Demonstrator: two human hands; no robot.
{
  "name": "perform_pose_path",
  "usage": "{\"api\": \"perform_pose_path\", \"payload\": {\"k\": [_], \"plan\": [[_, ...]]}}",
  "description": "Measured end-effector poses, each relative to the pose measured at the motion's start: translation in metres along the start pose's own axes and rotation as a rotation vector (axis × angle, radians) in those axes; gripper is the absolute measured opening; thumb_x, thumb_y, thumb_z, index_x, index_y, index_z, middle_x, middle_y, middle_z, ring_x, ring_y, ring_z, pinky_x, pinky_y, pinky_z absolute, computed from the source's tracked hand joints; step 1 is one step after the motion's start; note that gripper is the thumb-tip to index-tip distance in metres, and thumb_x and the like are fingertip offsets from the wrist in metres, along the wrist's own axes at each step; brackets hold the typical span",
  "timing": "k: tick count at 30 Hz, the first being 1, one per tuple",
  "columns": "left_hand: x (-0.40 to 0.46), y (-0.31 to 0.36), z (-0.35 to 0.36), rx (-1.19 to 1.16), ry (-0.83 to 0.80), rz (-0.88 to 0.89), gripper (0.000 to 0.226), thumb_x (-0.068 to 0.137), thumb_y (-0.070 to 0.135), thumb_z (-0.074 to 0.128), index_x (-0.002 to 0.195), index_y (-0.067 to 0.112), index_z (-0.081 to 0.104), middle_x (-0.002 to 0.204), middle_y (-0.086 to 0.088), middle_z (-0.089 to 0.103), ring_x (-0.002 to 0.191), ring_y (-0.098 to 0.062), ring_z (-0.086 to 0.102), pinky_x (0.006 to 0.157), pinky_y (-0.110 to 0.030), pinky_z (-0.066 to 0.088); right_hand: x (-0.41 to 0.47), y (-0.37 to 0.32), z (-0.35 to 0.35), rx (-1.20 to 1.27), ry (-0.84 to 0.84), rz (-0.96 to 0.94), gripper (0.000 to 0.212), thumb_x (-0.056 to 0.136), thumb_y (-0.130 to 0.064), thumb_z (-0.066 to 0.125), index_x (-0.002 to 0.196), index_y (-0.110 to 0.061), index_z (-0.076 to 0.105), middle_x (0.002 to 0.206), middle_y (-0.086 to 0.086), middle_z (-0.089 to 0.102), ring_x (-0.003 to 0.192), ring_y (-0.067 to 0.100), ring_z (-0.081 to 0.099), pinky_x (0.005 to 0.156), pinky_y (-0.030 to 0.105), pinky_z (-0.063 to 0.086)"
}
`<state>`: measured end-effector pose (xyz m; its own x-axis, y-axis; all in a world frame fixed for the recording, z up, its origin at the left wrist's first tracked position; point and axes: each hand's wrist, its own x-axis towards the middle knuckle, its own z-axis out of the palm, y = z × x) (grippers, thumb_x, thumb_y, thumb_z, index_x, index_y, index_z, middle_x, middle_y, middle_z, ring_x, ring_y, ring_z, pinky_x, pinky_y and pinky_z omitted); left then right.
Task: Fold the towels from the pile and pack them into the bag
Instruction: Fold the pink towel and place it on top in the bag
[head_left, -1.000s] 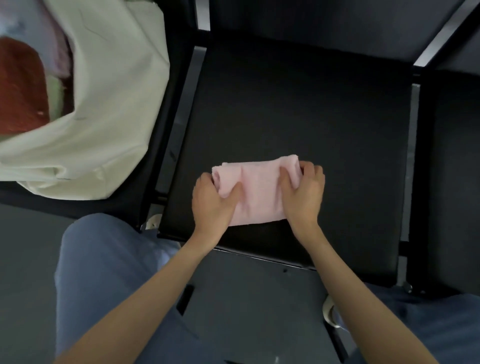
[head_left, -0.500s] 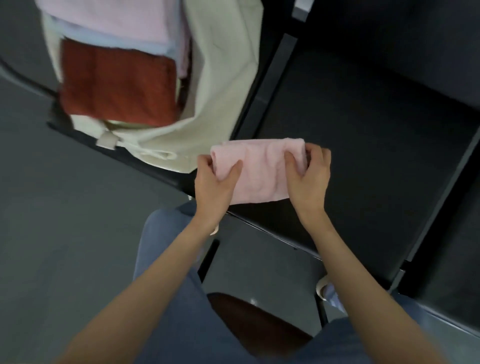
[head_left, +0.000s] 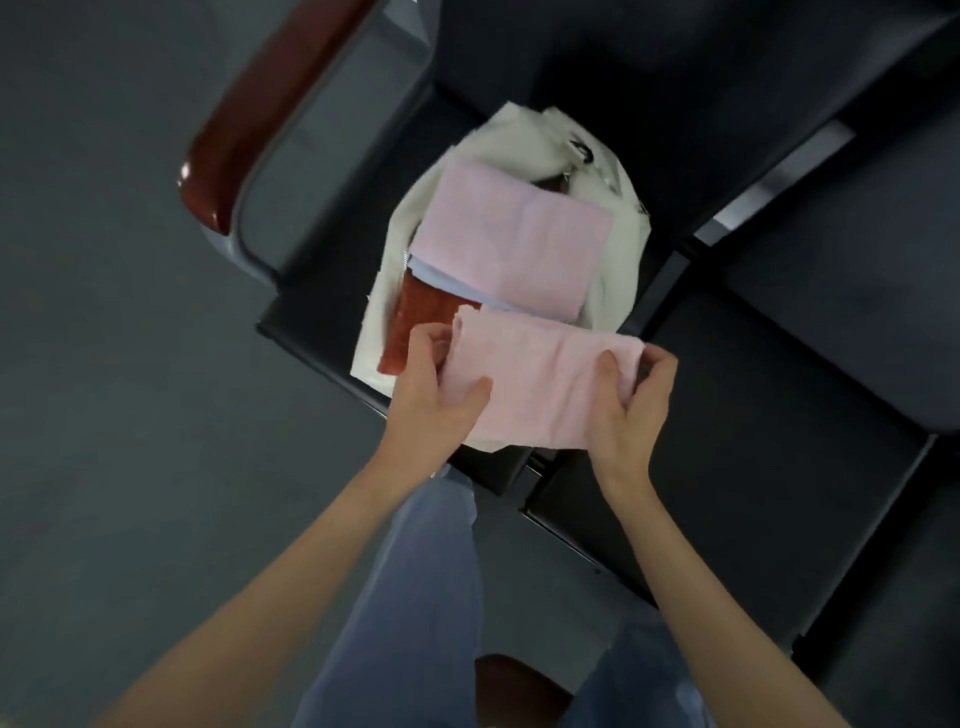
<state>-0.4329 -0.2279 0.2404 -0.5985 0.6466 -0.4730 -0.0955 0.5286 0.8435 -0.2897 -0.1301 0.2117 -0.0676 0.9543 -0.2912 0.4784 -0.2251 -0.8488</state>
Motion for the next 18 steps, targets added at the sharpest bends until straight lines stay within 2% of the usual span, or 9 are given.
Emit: {"api": "perform_pose_path", "payload": {"k": [2, 5, 9, 13, 15, 18], "plan": [[0.019, 0.011, -0.019, -0.02, 0.007, 0.012, 0.043, 0.074, 0.015, 0.065, 0.106, 0.034, 0.044, 0.11, 0.006, 0.06, 0.103, -0.006, 0.058, 0.084, -0.024, 0.048, 0.007, -0.018, 0.014, 0.011, 0.019, -0.033, 0.027, 0.092, -0.024, 0.055, 0.115, -0.017, 0.043, 0.111, 0.004, 0.054, 0.096, 0.016, 0.057, 0.085, 0.037, 0.052], [0.047, 0.027, -0.033, -0.023, 0.045, 0.082, 0.043, 0.078, 0.011, 0.068, 0.106, 0.036, 0.047, 0.112, 0.006, 0.059, 0.105, -0.01, 0.058, 0.087, -0.026, 0.047, 0.022, -0.041, 0.028, 0.01, 0.062, -0.161, 0.03, 0.094, -0.019, 0.056, 0.119, -0.012, 0.041, 0.115, 0.008, 0.05, 0.097, 0.019, 0.056, 0.084, 0.037, 0.052], [0.081, 0.041, -0.034, 0.02, 0.095, 0.225, 0.041, 0.081, 0.006, 0.068, 0.116, 0.02, 0.053, 0.106, 0.019, 0.058, 0.102, 0.002, 0.056, 0.09, -0.02, 0.046, 0.041, -0.057, 0.047, -0.022, 0.158, -0.307, 0.034, 0.096, -0.015, 0.054, 0.123, 0.002, 0.04, 0.119, 0.014, 0.047, 0.104, 0.02, 0.053, 0.089, 0.037, 0.049], [0.11, 0.052, -0.031, 0.08, 0.136, 0.366, 0.038, 0.083, 0.011, 0.068, 0.119, 0.013, 0.057, 0.104, 0.021, 0.057, 0.098, 0.006, 0.055, 0.09, -0.016, 0.044, 0.063, -0.061, 0.058, -0.022, 0.224, -0.338, 0.033, 0.097, -0.02, 0.053, 0.122, -0.002, 0.042, 0.118, 0.011, 0.048, 0.106, 0.024, 0.053, 0.089, 0.045, 0.048], [0.125, 0.052, -0.03, 0.147, 0.132, 0.399, 0.036, 0.084, 0.016, 0.067, 0.119, 0.013, 0.059, 0.105, 0.016, 0.06, 0.097, 0.001, 0.056, 0.089, -0.02, 0.044, 0.072, -0.061, 0.063, -0.037, 0.234, -0.333, 0.033, 0.096, -0.021, 0.054, 0.122, -0.005, 0.043, 0.118, 0.009, 0.048, 0.105, 0.02, 0.053, 0.091, 0.041, 0.048], [0.143, 0.04, -0.024, 0.295, 0.08, 0.348, 0.036, 0.085, 0.019, 0.067, 0.119, 0.011, 0.059, 0.106, 0.006, 0.062, 0.096, -0.012, 0.057, 0.087, -0.026, 0.043, 0.079, -0.053, 0.071, -0.173, 0.17, -0.274, 0.037, 0.094, -0.019, 0.056, 0.125, -0.005, 0.044, 0.122, 0.012, 0.044, 0.1, 0.007, 0.048, 0.09, 0.021, 0.044]]}}
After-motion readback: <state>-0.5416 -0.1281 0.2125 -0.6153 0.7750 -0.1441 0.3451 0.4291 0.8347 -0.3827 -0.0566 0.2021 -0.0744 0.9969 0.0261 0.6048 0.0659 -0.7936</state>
